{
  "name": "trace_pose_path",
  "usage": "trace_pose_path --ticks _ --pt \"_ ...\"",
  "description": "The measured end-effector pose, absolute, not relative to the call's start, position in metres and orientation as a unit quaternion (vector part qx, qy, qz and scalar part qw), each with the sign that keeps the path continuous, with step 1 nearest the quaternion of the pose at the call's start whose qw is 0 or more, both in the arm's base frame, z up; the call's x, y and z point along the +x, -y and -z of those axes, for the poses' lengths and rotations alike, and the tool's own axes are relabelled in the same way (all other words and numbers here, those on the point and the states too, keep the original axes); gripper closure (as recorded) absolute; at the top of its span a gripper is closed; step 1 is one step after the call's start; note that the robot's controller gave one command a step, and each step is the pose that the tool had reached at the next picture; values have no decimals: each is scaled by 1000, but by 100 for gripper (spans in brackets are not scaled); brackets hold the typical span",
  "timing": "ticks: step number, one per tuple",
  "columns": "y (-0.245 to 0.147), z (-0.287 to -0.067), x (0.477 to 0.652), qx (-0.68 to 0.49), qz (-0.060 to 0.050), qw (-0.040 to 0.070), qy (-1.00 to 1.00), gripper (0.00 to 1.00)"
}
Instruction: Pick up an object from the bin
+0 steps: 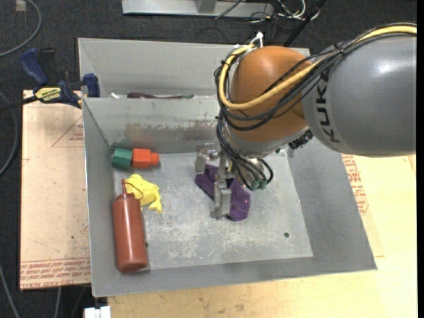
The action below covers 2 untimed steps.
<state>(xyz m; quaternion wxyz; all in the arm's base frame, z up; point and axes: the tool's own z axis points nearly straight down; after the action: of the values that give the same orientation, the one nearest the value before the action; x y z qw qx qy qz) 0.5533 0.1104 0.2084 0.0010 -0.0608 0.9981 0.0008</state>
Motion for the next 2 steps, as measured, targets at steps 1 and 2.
trace_pose_path --ticks 1,2 --pt "-95 -197 556 34 -1 1 -999 0" --pt "-83 -186 558 11 -1 1 -1000 0"
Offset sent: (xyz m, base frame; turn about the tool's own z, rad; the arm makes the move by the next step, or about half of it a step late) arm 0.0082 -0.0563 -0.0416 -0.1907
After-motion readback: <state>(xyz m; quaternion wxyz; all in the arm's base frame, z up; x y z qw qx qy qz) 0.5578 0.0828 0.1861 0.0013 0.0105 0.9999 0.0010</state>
